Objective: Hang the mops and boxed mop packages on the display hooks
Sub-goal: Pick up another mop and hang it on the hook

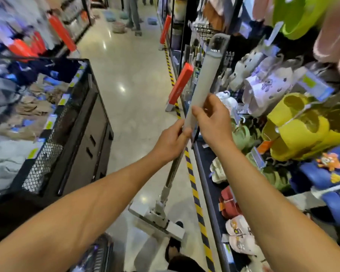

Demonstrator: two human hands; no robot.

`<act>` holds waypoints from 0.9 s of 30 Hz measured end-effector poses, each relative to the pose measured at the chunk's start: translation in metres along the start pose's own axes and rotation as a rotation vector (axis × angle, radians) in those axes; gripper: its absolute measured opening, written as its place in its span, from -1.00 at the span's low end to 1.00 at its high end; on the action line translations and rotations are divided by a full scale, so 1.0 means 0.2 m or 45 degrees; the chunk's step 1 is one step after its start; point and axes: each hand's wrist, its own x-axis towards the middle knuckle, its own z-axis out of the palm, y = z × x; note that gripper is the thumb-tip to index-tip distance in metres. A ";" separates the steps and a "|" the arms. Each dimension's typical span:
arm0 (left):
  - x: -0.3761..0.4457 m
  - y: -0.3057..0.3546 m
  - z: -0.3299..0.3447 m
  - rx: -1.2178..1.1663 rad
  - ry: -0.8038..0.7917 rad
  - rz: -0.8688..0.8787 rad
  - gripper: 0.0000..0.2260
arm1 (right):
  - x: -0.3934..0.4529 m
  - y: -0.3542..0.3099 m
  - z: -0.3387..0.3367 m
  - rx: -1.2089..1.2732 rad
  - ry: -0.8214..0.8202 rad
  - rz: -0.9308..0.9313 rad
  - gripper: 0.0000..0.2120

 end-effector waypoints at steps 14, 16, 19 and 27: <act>1.28 -0.43 -0.43 0.074 0.308 -0.158 -0.73 | 1.49 0.26 0.55 0.131 -0.282 -0.149 -0.81; 1.45 -0.52 -0.50 0.077 0.345 -0.165 -0.76 | 1.68 0.31 0.67 0.117 -0.312 -0.155 -0.80; 1.72 -0.68 -0.63 0.068 0.360 -0.170 -0.82 | 1.96 0.38 0.86 0.092 -0.317 -0.159 -0.74; 2.49 -1.10 -1.10 0.007 0.321 -0.249 -0.87 | 2.76 0.44 1.43 0.049 -0.300 -0.135 -0.82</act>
